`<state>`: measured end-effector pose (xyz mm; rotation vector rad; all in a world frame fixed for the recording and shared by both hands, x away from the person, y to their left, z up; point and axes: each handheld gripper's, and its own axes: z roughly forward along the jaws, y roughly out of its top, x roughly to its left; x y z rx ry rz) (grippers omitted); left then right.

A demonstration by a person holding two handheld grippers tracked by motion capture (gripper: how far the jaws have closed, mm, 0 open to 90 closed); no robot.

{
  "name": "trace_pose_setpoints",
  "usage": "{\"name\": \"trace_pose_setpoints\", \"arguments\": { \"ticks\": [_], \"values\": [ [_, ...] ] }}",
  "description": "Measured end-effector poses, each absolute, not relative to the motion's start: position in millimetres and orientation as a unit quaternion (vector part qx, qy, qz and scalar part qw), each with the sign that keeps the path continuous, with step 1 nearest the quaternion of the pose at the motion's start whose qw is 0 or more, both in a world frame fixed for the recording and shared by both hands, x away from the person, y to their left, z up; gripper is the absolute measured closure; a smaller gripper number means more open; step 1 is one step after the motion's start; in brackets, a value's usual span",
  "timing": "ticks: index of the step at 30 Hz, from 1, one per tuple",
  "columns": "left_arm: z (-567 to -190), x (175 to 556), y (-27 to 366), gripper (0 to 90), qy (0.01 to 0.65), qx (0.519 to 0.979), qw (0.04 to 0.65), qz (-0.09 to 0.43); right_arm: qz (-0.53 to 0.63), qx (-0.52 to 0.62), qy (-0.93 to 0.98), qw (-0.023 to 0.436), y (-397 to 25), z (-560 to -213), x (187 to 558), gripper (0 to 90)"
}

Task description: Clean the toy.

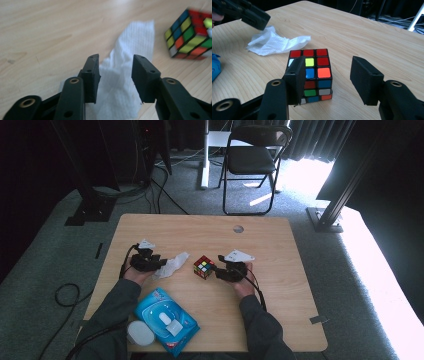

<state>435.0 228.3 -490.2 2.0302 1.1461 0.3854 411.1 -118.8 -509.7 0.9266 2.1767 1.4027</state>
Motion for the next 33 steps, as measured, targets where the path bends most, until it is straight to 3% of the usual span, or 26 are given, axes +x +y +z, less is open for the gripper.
{"name": "trace_pose_setpoints", "arguments": {
  "ticks": [8, 17, 19, 23, 26, 33],
  "values": [
    [-476.0, 432.9, 238.2, 51.3, 0.455, 0.768, 0.415, 0.175, 0.501, 0.338, 0.771, 0.199, -122.4, -509.8, 411.6, 46.1],
    [-472.9, 432.4, 245.0, 51.1, 0.459, 0.764, 0.416, 0.181, 0.489, 0.359, 0.766, 0.213, -133.8, -514.7, 412.2, 46.6],
    [-473.3, 432.4, 244.7, 51.1, 0.459, 0.764, 0.415, 0.182, 0.484, 0.366, 0.765, 0.218, -136.1, -516.4, 411.9, 49.5],
    [-473.5, 432.7, 244.5, 50.2, 0.46, 0.764, 0.414, 0.182, 0.474, 0.37, 0.765, 0.23, -140.4, -518.4, 410.4, 71.8],
    [-473.6, 432.5, 245.0, 50.4, 0.46, 0.764, 0.414, 0.182, 0.463, 0.381, 0.764, 0.238, -143.0, -519.4, 411.0, 81.2],
    [-474.0, 432.9, 243.7, 50.3, 0.459, 0.765, 0.413, 0.182, 0.46, 0.384, 0.763, 0.24, -144.4, -519.6, 411.2, 83.1]
  ]
}}
